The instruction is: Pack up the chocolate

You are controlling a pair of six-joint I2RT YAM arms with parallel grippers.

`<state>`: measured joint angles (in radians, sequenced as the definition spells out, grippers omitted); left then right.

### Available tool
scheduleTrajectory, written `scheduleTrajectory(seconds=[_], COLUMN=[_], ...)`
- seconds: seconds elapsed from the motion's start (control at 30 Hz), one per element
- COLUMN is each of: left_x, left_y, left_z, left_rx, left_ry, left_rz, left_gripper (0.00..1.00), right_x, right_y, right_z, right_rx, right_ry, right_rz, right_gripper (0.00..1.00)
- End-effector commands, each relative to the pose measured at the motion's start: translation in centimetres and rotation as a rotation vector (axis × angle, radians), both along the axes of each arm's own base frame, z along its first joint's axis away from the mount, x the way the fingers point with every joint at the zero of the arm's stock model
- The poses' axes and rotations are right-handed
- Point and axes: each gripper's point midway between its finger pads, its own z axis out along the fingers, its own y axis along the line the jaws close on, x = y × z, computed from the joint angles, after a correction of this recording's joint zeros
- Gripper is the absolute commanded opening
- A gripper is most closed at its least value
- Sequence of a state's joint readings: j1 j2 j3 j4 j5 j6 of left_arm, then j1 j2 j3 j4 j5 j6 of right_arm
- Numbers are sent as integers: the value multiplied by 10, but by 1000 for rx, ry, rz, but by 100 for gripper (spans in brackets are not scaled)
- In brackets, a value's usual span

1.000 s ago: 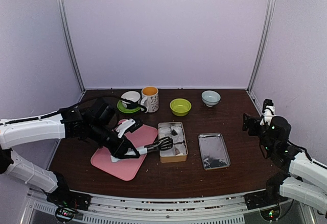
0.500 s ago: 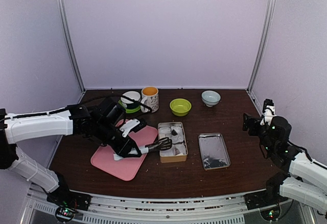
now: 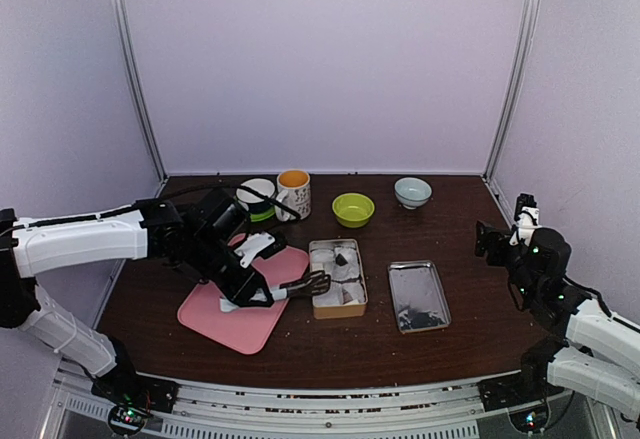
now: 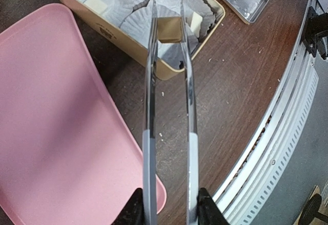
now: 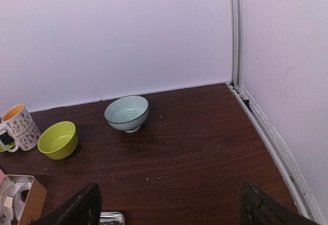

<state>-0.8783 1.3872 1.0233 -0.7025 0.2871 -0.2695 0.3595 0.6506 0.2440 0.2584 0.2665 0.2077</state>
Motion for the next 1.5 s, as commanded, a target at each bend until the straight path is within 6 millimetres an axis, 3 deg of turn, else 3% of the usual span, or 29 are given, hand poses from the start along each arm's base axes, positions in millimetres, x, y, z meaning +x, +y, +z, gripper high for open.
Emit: scheduleTrajectory(seconds=[0.0,0.5,0.67,0.83,1.27,1.47], left_x=[5,15,32,42,73,71], left_y=[-7,-2,14,29,95,85], left_z=[10,24,40,44,15,-24], left_rx=[-20,-18,-23,-52,-19,-99], left_ry=[-30,-93,-206,-240,-271,-203], left_rz=[-21,29,144,263,648,696], left_gripper=[32,39,41,39,39,39], right_x=[0,-1,1,0,3,4], right_y=[-1,-2,0,0,3,4], right_z=[7,6,6,6,5,4], right_rx=[0,1,-3,-2,-9,-13], right_ry=[-21,-21,-14,-18,-1,7], right_rz=[-3,-4,4,5,19,22], right_gripper=[93,93,93,93,94,94])
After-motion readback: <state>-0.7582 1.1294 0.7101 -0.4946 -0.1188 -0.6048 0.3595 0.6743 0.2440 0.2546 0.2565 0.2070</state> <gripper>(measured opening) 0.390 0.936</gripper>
